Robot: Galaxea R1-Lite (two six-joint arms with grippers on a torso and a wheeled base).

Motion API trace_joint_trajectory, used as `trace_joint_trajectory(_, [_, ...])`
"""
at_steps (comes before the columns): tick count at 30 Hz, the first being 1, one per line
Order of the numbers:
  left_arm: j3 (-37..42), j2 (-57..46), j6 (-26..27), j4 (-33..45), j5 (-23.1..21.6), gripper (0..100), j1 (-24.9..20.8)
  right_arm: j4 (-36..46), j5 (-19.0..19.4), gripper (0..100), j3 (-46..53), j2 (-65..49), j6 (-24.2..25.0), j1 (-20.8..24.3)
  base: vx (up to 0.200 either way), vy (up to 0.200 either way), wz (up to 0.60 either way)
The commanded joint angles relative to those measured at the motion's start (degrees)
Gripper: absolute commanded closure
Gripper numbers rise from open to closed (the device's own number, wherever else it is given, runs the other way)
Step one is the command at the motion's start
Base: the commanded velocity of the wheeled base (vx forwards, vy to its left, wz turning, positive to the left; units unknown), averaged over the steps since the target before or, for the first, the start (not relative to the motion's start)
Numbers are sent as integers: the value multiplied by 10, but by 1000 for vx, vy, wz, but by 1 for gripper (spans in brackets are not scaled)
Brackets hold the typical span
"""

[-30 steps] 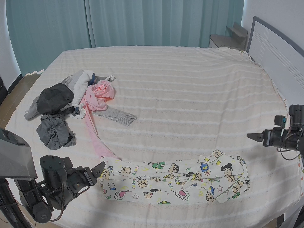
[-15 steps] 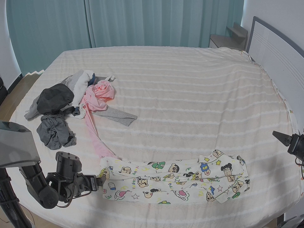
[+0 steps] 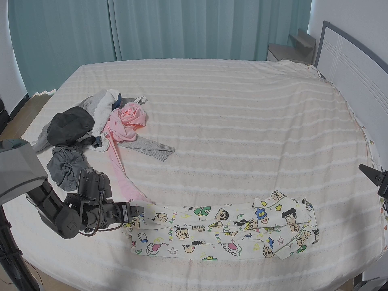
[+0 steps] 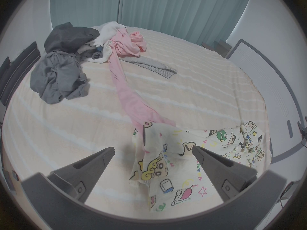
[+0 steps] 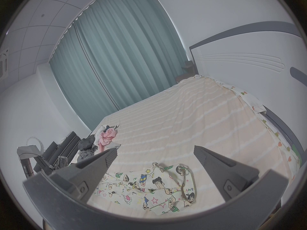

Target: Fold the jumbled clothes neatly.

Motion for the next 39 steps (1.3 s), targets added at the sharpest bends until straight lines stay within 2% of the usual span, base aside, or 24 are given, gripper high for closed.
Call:
trace_joint_trajectory(1, [3,51,0,-33,-20,0,2,0,1,0,2,0,1,-4,0,0,0])
trace_joint_trajectory(5, [11,85,-1,-63,-35,0,-3,1,1,0,3,7,0,-4,0,0,0])
trace_joint_trajectory(17, [12,183,-3,-171,-37,0,-11,1,1,0,6,20,-1,-4,0,0,0])
trace_joint_trajectory(34, [-11,207,-7,-177,-37,0,-23,1,1,0,8,21,-2,-2,0,0,0])
trace_joint_trajectory(39, [-11,211,-20,-199,-43,0,-28,2,1,0,9,21,-2,-2,0,0,0])
